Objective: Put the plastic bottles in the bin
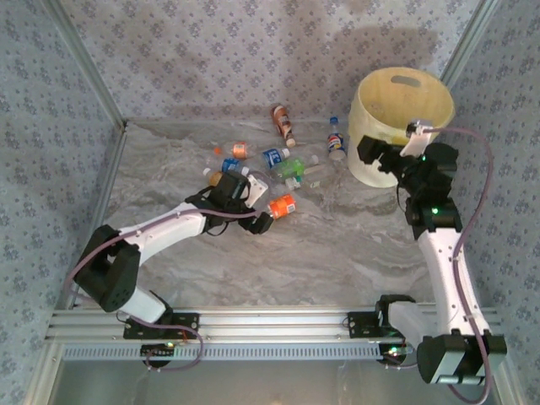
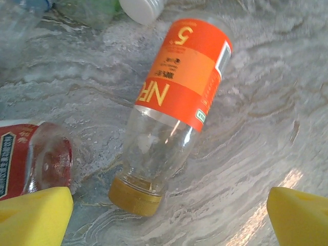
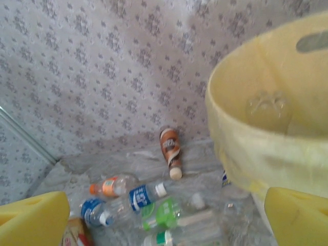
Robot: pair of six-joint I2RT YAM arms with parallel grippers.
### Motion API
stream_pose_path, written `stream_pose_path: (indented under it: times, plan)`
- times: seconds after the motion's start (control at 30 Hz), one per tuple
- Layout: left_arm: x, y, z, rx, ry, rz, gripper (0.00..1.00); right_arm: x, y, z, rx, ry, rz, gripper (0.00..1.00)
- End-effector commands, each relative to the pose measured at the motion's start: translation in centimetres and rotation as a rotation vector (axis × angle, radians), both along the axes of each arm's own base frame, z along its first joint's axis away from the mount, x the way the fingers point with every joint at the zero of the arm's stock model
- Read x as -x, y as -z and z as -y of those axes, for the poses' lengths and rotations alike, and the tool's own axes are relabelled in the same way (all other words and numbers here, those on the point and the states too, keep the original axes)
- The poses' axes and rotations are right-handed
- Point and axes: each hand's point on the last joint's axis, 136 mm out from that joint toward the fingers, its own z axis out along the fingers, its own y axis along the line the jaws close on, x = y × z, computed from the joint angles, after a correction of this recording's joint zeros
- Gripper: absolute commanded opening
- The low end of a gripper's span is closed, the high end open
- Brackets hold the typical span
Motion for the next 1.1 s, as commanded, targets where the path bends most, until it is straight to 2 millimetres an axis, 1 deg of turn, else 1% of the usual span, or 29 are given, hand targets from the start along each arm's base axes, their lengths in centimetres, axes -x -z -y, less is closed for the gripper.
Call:
stream_pose_path:
  times: [0.0,0.07,0.13,0.3,0.43,0.53,0.63,0.73,0.87,0.97,1.07]
  plan:
    - [0.3,1.0,0.1,-0.130,0.123,0.013,0.96,1.0,1.9,-0.6,-0.056,-0.021,-0.031,1.00]
    - [0.2,1.8,0.5,-0.172,0.151,0.007,0.95,1.2,3.0,-0.4,-0.069,-0.008,-0.045,1.00]
    - [-0.3,2.5,0.7,-0.214,0.159,0.020,0.95,1.2,3.6,-0.3,-0.074,-0.001,-0.057,1.00]
    - [-2.4,3.7,0.9,-0.278,0.135,0.067,0.93,1.1,3.1,0.0,-0.071,0.019,-0.051,1.00]
    - [-3.7,5.1,0.7,-0.384,0.136,0.117,0.91,1.2,3.0,0.1,-0.069,0.021,-0.055,1.00]
    - [-4.5,5.4,1.3,-0.385,0.140,0.129,0.90,1.2,3.0,0.0,-0.069,0.021,-0.061,1.00]
    - [-4.8,5.7,2.3,-0.367,0.156,0.114,0.89,1.3,3.0,0.1,-0.069,0.022,-0.070,1.00]
    - [-5.0,6.6,2.7,-0.386,0.170,0.093,0.85,1.5,3.0,0.1,-0.058,0.024,-0.080,1.00]
    - [-5.3,7.2,3.1,-0.387,0.166,0.083,0.79,1.7,3.1,0.1,-0.044,0.021,-0.085,1.00]
    - [-5.4,7.5,3.3,-0.376,0.152,0.071,0.72,1.7,3.3,0.0,-0.035,0.016,-0.085,1.00]
    - [-5.3,7.7,3.5,-0.358,0.145,0.056,0.64,1.9,3.3,-0.6,-0.028,-0.021,-0.081,1.00]
